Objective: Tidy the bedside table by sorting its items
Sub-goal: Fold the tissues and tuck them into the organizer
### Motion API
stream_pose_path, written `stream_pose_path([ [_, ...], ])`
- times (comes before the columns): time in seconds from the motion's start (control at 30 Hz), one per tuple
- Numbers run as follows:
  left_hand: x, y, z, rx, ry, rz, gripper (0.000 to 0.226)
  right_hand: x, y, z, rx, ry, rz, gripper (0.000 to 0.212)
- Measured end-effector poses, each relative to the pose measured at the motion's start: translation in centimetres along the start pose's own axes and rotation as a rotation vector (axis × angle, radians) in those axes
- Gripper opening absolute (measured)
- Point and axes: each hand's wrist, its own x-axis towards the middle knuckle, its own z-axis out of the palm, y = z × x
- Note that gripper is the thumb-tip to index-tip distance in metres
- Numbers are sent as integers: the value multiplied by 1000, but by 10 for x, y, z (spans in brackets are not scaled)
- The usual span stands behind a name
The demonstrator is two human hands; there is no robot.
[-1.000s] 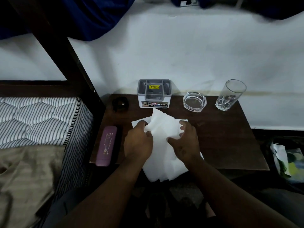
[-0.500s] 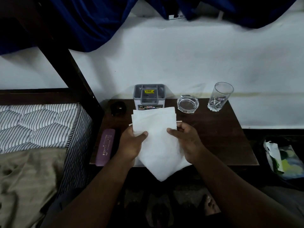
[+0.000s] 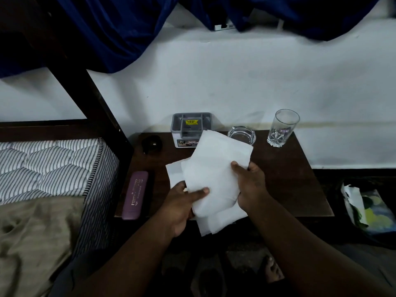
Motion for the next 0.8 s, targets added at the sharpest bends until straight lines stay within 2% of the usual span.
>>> stream_pose_path([
  [0.13, 3, -9, -1, 79, 45, 47, 33, 2, -4, 2, 19, 40, -6, 4],
  [0.43, -11, 23, -9, 204, 29, 251, 22, 13, -35, -14, 116, 137, -51, 8],
  [0.57, -29, 44, -9, 1, -89, 298, 31, 14, -45, -21, 127, 151, -84, 8],
  [0.67, -36, 54, -11, -209, -183, 287, 46, 11, -43, -21, 108, 163, -77, 7],
  [0.8, -36, 58, -9, -418, -295, 222, 62, -3, -25, -10, 20, 51, 8, 4],
])
